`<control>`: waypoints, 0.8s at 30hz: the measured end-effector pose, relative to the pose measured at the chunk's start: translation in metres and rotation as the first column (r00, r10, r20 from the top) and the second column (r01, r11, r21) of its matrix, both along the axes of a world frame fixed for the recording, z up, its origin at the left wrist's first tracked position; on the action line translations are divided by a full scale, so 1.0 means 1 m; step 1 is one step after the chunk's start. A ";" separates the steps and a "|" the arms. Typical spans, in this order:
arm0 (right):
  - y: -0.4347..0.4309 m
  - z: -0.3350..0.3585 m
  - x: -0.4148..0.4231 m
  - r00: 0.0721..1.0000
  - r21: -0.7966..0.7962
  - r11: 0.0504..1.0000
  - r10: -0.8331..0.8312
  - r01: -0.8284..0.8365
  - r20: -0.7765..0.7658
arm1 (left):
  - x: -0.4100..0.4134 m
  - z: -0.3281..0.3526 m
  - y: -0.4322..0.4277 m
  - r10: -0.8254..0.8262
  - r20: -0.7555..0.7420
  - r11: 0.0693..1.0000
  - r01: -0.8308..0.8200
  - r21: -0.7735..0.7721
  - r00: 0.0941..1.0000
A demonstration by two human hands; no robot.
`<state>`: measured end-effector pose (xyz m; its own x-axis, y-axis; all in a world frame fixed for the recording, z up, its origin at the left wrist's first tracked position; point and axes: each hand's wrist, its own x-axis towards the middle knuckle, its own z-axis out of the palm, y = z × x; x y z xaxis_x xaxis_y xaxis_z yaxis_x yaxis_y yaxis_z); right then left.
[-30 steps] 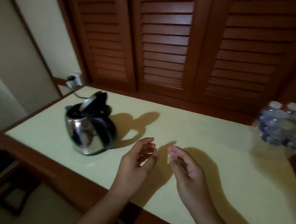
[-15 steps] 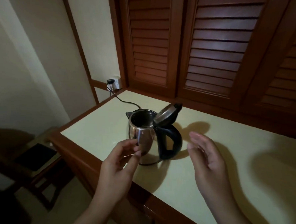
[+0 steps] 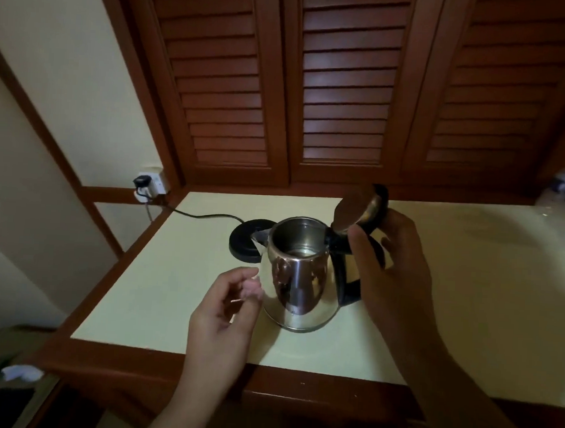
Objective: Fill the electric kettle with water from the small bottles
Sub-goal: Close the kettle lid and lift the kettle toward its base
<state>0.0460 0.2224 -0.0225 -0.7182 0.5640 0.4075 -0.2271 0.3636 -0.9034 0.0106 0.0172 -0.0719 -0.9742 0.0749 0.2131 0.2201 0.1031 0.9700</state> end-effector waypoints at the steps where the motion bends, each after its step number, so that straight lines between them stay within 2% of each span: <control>1: -0.002 0.002 -0.002 1.000 0.033 0.999 -0.017 0.017 0.003 | 0.000 -0.001 -0.003 -0.022 0.006 1.000 0.022 0.011 1.000; 3: -0.007 0.008 -0.009 0.999 0.159 0.986 -0.045 0.044 0.005 | 0.000 -0.003 -0.007 -0.049 0.014 0.998 0.048 0.031 0.999; 5: -0.009 0.010 -0.018 0.998 0.353 0.935 -0.052 0.042 0.019 | 0.000 -0.005 -0.009 -0.050 0.024 0.998 0.049 0.040 0.998; 8: -0.013 0.014 -0.029 0.997 0.618 0.786 -0.041 -0.009 0.068 | 0.000 -0.004 -0.012 -0.056 0.025 0.997 0.055 0.052 0.998; 11: -0.018 0.014 -0.036 0.990 0.808 0.584 -0.053 -0.073 0.128 | -0.005 -0.004 -0.018 -0.084 0.026 0.995 0.082 0.064 0.996; 15: -0.023 0.010 -0.037 0.956 0.853 0.487 -0.112 -0.186 0.272 | -0.011 -0.002 -0.026 -0.085 0.033 0.993 0.082 0.083 0.996; 24: -0.045 0.009 -0.039 0.960 0.868 0.472 -0.138 -0.151 0.242 | -0.052 0.008 -0.008 -0.049 -0.105 0.997 0.043 -0.066 0.993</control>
<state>0.0074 0.1773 -0.0131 -0.8704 0.0106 0.4923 -0.0615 0.9896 -0.1300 -0.0415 0.0094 -0.0641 -0.9415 0.1357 0.3085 0.3273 0.1508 0.9328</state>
